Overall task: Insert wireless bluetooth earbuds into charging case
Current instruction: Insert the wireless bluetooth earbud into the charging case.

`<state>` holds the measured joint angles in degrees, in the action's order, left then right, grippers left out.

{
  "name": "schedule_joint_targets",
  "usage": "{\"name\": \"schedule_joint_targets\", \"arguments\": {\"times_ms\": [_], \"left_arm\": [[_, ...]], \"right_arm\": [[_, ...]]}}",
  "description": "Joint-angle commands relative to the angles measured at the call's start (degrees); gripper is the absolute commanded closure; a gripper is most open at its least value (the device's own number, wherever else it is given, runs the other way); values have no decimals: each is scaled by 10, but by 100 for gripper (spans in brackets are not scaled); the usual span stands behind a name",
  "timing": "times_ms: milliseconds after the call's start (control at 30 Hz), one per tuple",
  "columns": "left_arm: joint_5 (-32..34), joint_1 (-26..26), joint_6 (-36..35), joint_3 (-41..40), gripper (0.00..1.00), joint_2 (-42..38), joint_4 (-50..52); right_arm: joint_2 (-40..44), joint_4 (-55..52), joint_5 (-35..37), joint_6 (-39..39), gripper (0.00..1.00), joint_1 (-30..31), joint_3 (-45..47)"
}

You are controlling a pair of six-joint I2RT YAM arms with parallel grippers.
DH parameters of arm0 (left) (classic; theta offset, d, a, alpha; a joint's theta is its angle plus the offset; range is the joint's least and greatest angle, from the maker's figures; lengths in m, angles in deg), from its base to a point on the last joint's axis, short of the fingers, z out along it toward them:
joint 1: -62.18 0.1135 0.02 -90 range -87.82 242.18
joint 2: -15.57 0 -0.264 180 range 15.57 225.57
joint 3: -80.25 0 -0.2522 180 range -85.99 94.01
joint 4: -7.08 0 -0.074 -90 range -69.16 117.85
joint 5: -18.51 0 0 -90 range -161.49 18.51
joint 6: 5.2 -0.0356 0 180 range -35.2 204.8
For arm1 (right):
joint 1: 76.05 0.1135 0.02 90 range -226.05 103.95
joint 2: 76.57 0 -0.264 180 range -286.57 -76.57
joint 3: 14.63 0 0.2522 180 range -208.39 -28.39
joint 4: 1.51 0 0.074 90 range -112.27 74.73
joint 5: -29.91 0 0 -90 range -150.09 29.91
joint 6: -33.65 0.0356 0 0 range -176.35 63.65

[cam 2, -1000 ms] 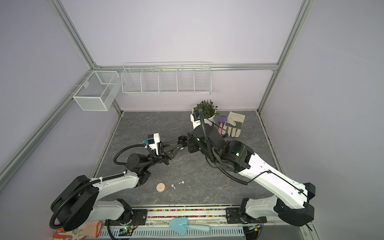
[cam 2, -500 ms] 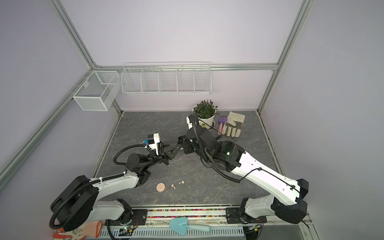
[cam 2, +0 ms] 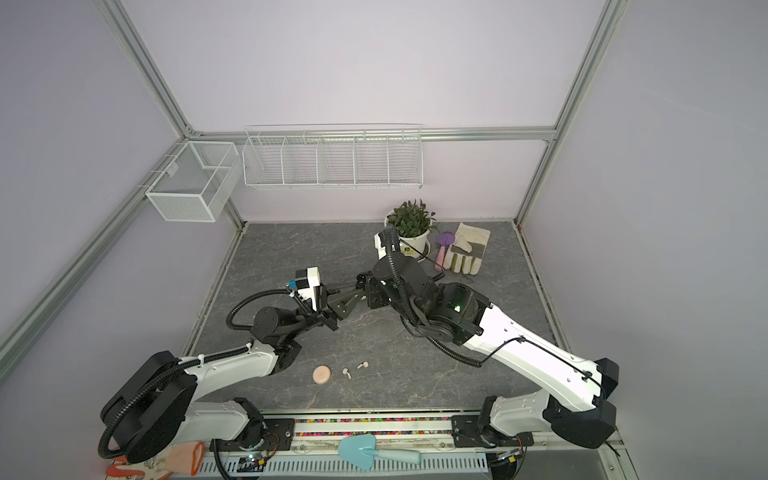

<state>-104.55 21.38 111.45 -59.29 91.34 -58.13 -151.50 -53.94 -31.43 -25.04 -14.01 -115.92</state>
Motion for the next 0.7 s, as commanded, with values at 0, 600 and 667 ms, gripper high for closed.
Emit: {"name": "schedule_joint_targets", "arguments": {"times_ms": [0,600,667], "left_arm": [[-8,0,-9,2,100,-10,-23],[-2,0,-18,-5,100,-19,-22],[-2,0,-19,-5,100,-20,-22]], "right_arm": [[1,13,-5,6,82,4,3],[-7,18,-24,29,83,4,6],[-7,14,-23,35,83,5,8]]}}
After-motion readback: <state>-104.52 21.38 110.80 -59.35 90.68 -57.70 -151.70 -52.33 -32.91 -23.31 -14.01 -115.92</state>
